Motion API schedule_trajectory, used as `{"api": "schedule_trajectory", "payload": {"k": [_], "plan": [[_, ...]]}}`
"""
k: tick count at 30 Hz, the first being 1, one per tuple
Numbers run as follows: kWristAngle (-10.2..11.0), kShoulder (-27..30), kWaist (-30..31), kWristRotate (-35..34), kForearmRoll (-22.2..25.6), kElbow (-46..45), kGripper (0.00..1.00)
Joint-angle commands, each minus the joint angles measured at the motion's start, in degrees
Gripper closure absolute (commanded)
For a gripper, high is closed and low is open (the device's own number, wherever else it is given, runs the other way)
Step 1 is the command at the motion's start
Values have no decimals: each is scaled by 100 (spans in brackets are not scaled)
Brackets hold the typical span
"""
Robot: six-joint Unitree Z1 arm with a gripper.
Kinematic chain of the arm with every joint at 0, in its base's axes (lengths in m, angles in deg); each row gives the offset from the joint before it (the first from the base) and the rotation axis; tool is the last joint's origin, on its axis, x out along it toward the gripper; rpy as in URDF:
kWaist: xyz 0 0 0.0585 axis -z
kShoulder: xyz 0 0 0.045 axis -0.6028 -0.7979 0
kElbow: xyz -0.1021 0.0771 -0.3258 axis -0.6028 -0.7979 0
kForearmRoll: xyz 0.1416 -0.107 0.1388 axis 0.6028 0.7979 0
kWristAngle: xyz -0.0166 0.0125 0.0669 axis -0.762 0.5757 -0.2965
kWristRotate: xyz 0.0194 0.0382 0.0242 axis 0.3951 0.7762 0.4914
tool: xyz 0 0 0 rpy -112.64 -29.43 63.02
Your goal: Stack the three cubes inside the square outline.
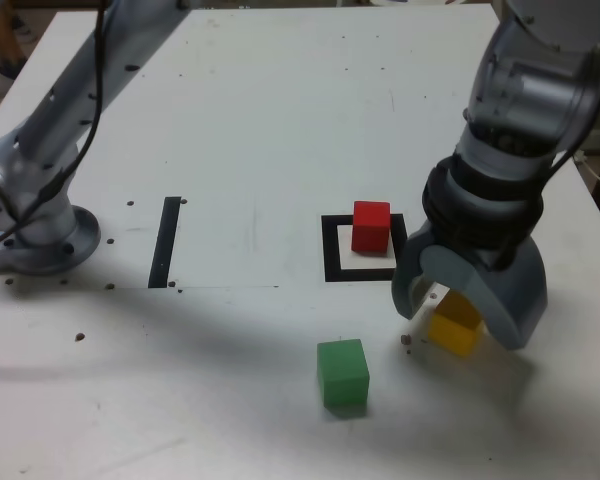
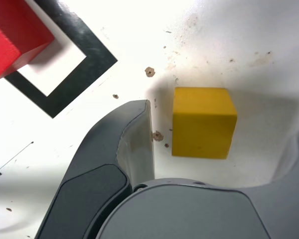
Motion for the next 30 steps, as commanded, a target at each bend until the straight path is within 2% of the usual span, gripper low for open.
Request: {"api": "schedule_trajectory", "payload": {"k": [1, 3, 6, 30], "plan": [[7, -39, 9, -13, -13, 46, 54], [14, -56, 11, -25, -21, 51, 67], [11, -70, 12, -27, -22, 48, 75], [-86, -87, 12, -31, 25, 46, 76]]}}
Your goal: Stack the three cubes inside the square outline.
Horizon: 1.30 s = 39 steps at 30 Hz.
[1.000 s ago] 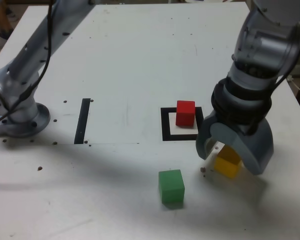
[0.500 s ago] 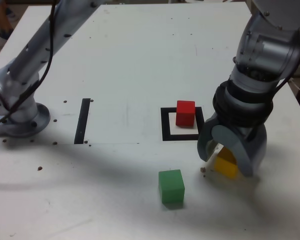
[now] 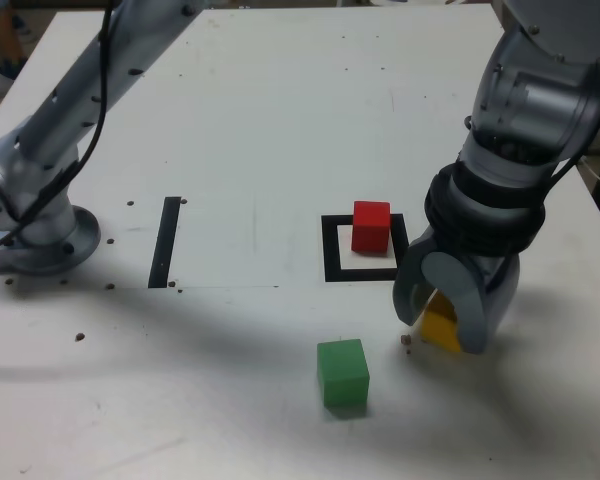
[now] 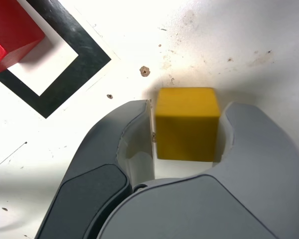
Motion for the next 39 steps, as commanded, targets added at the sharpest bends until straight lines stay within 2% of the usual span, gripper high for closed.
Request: {"api": "schedule_trajectory", "payload": {"k": [1, 5, 12, 15, 17, 23, 31, 39], "plan": [[-10, -15, 9, -14, 23, 10, 76], [39, 70, 6, -102, 104, 27, 76], [474, 722, -97, -914, 652, -54, 76], [547, 1081, -236, -1329, 846, -241, 76], [474, 1286, -384, -1563, 904, -431, 76], [62, 1636, -966, -1801, 830, -1040, 76], [-75, 1773, -1462, -1769, 579, -1433, 76], [-265, 1776, -1682, -1697, 94, -1699, 76]]}}
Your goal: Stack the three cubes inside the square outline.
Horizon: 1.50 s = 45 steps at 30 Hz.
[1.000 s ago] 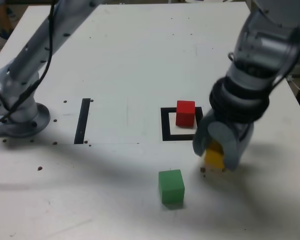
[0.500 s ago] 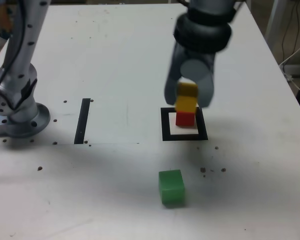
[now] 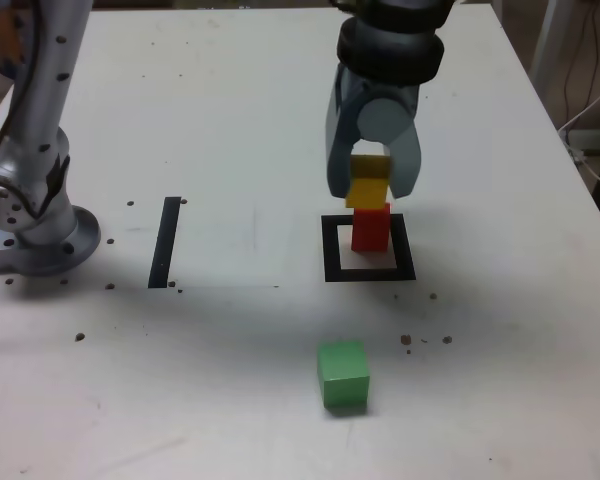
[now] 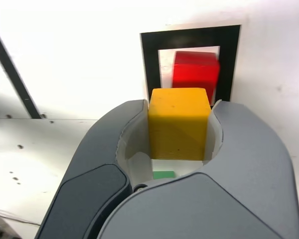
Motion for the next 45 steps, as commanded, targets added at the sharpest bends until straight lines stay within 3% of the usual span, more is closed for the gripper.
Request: {"api": "schedule_trajectory", "payload": {"k": [1, 22, 25, 29, 31, 39, 45], "plan": [[-45, 22, -52, 30, -120, -87, 76], [-109, -72, -182, 139, -544, -384, 76], [-134, -84, -199, 189, -600, -437, 61], [-173, -96, -219, 264, -679, -524, 19], [-177, -94, -221, 276, -703, -551, 5], [-127, -4, -220, 276, -709, -617, 1], [150, 370, -134, 176, -443, -654, 1]]}}
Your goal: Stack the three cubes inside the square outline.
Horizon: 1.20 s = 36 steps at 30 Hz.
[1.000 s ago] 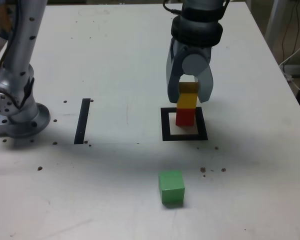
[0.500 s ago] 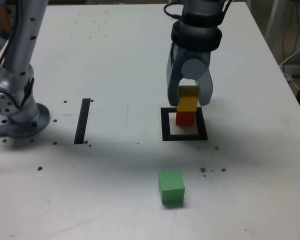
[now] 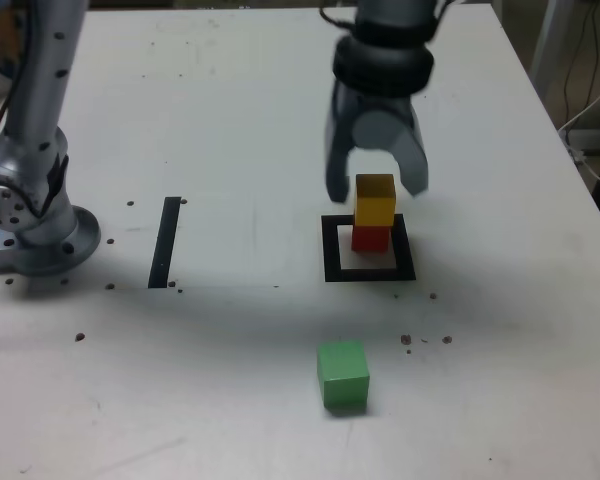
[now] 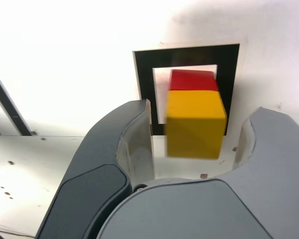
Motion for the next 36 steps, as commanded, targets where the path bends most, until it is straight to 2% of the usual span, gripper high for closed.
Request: {"api": "schedule_trajectory", "payload": {"k": [1, 4, 9, 15, 19, 23, 31, 36], "plan": [[94, 188, 81, -40, 122, -11, 1], [195, 356, 248, -104, 238, -33, 1], [218, 434, 788, -413, 269, -112, 1], [148, 336, 1767, -1572, 252, -240, 0], [4, 226, 2284, -2299, 237, -279, 1], [-202, 11, 2640, -2662, 206, -183, 1], [-587, -499, 3027, -2798, 59, 50, 2], [-807, -768, 3092, -2719, -152, 85, 7]]}}
